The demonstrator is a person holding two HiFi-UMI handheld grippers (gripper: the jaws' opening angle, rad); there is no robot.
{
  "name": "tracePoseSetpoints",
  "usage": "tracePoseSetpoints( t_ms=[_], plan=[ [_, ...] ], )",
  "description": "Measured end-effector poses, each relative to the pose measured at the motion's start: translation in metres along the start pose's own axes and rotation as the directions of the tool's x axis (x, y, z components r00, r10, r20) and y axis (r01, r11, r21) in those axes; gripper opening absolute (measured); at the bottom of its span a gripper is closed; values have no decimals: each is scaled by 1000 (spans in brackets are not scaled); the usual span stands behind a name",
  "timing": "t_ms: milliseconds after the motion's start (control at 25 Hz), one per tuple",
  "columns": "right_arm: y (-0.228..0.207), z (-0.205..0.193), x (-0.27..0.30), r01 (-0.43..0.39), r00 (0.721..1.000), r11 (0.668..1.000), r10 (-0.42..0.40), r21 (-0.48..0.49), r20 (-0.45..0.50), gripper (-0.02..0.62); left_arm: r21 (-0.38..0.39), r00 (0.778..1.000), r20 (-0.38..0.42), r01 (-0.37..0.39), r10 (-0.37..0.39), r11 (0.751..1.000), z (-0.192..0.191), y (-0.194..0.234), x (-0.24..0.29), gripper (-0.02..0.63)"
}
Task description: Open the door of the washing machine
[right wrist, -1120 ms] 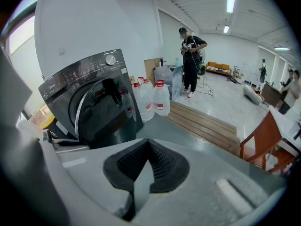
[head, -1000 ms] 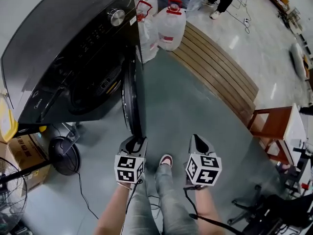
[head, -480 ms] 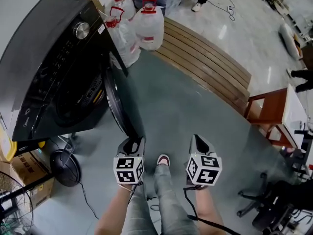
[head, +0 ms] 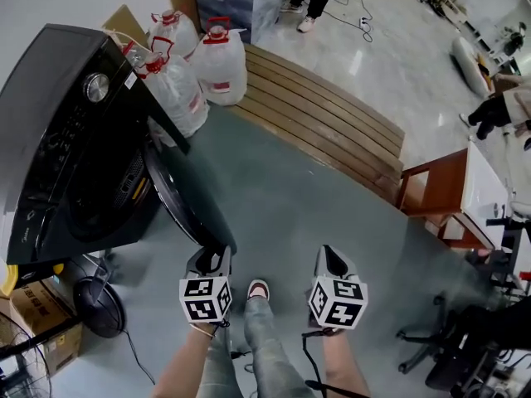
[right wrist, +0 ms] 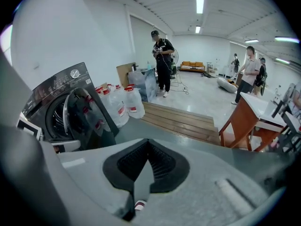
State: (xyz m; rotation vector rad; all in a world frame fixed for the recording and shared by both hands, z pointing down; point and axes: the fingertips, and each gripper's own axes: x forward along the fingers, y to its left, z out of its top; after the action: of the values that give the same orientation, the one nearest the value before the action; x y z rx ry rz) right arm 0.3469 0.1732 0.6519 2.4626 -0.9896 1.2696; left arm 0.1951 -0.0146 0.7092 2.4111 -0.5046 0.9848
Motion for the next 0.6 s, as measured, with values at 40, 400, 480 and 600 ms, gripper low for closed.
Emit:
tracePoseSetpoints(
  t_ms=[40,400,480,600],
  plan=[
    [-7,2,-1,7,1000,1000,-7,3,3,5,-3,1000,-3,-3,3,1000,2,-4,3,120],
    [-46,13,1,44,999,997,-45,70,15,6,-49,999,-21,-30,29,998,17,-25,22,121],
    [-53,14,3,49,999,995,-50,85,15,5,-55,999,-21,-28,27,998,21,-32,28,121],
    [-65,13,7,62,998,994,-63,92,9,5,-57,1000,-15,-20,19,998,29,-41,39,121]
  ],
)
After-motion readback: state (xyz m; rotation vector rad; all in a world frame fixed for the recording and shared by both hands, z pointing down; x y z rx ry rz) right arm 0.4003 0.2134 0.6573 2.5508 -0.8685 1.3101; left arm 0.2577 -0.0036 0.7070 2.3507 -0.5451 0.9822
